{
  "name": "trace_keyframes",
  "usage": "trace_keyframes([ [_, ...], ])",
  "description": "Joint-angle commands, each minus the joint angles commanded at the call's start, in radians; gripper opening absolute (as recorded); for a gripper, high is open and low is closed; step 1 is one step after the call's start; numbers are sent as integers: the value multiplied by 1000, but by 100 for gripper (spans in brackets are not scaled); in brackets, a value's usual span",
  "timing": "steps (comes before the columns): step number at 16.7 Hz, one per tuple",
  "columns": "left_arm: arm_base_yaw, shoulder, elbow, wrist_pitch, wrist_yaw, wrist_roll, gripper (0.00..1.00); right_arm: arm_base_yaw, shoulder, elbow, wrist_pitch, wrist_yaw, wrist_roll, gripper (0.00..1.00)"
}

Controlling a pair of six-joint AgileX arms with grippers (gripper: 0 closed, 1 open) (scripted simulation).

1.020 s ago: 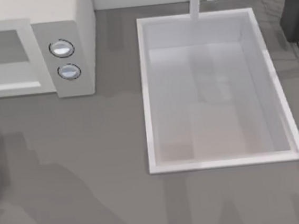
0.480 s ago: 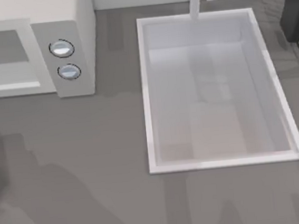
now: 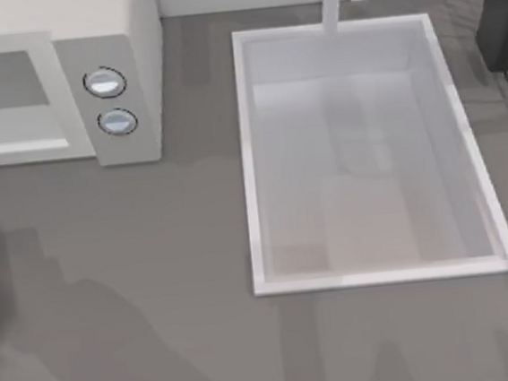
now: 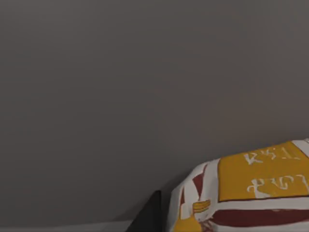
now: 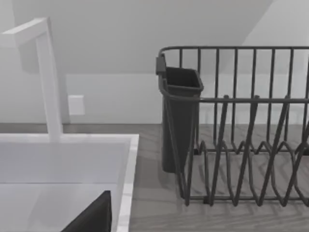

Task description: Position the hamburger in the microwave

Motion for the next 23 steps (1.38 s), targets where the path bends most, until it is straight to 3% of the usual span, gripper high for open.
trace_keyframes([
  [7,0,0,0,0,0,0,0,0,0,0,0,0,0,100],
  [17,-73,-155,59,-234,31,66,0,0,0,0,0,0,0,100],
  [23,-25,-191,231,-420,12,-3,0,0,0,0,0,0,0,100],
])
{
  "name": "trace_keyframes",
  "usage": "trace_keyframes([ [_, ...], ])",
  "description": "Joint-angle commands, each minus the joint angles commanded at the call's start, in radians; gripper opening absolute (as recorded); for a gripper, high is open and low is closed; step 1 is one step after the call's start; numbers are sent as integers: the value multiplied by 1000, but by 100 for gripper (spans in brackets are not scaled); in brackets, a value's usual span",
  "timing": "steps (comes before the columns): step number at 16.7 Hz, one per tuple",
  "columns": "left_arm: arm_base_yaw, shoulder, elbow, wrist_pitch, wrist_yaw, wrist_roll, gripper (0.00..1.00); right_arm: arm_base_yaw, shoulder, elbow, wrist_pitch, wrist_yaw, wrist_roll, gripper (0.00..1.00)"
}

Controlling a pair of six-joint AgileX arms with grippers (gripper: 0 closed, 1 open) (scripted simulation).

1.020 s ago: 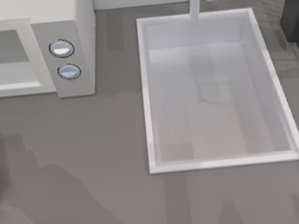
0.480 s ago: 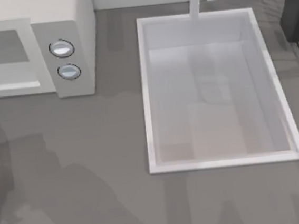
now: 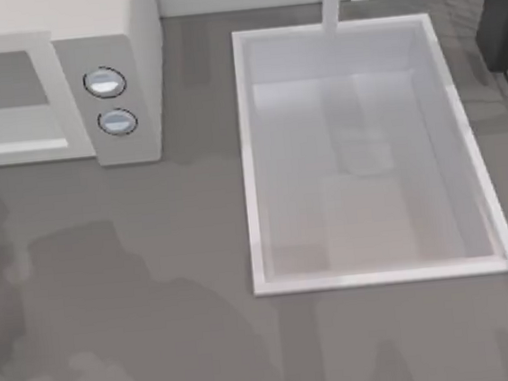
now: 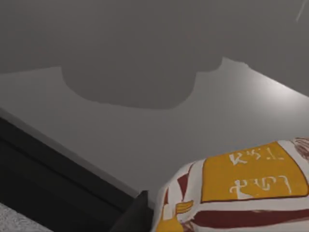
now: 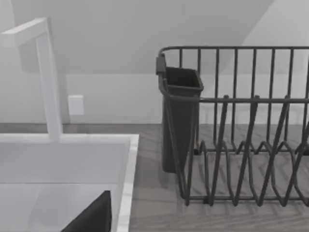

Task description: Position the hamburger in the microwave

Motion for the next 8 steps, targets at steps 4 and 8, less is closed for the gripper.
trace_keyframes([
  [4,9,-2,32,-24,-2,-16,0,0,0,0,0,0,0,100],
  [8,5,4,27,-11,0,-20,0,0,0,0,0,0,0,100],
])
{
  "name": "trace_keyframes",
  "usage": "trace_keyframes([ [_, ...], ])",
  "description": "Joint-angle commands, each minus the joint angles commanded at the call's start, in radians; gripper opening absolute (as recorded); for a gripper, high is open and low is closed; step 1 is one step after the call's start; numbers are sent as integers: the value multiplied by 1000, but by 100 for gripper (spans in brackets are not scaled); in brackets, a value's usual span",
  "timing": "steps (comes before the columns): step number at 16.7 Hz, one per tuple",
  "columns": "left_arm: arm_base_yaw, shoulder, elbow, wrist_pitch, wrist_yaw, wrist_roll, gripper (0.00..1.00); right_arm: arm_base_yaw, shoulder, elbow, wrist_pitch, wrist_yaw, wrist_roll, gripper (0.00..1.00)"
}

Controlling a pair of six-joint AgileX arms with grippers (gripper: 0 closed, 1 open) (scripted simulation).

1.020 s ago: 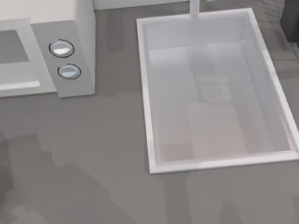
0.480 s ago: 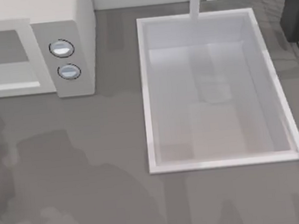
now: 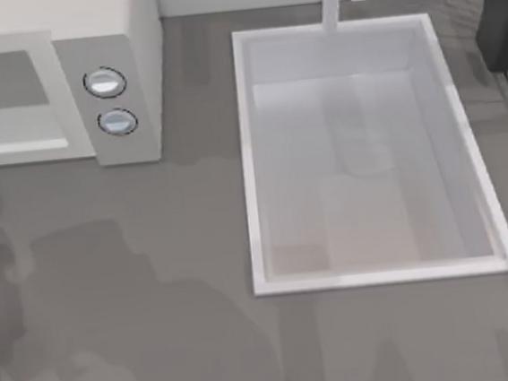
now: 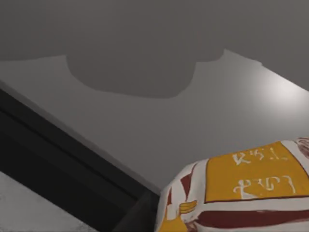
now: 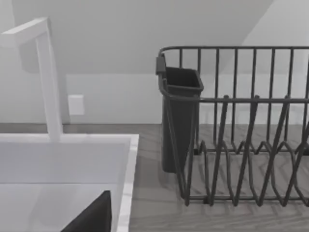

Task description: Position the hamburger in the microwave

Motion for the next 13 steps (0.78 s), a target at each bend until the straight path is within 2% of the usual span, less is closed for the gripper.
trace_keyframes([
  [3,5,14,-22,94,13,-61,0,0,0,0,0,0,0,100],
  [6,8,39,-67,284,36,-174,0,0,0,0,0,0,0,100],
  [9,2,74,-134,564,64,-326,0,0,0,0,0,0,0,100],
  [13,-23,123,-253,1025,100,-564,0,0,0,0,0,0,0,100],
])
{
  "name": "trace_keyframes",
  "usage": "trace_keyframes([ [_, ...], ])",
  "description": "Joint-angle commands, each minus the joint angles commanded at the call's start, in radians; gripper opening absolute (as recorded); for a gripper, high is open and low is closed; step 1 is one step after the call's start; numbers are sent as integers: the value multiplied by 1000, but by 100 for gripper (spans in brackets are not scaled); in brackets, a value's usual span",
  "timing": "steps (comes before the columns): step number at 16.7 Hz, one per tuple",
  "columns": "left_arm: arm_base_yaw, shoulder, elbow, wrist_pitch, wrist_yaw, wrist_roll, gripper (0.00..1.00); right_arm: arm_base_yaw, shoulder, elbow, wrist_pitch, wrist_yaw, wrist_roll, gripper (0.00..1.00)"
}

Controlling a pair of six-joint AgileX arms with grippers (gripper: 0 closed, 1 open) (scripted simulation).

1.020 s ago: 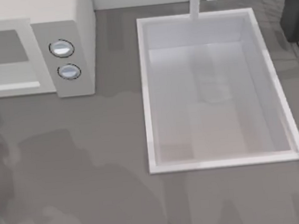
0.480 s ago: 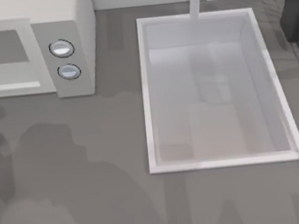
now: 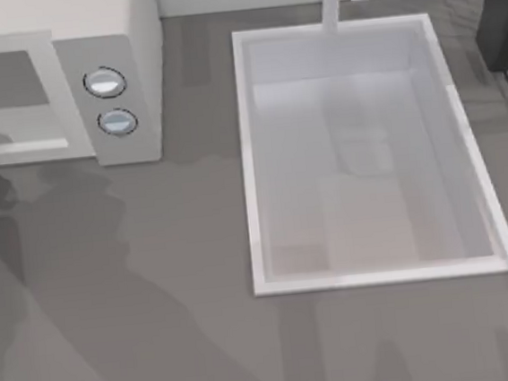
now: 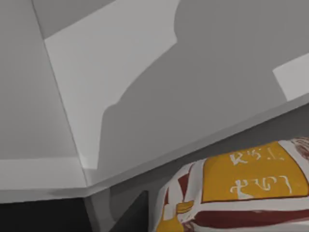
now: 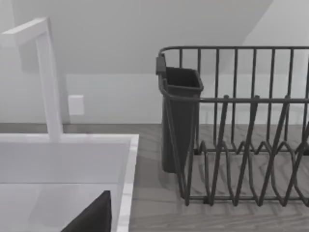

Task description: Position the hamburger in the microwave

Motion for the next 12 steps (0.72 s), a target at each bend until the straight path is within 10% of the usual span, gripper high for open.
trace_keyframes([
  [12,-154,86,-380,1009,61,-592,0,0,0,0,0,0,0,100],
])
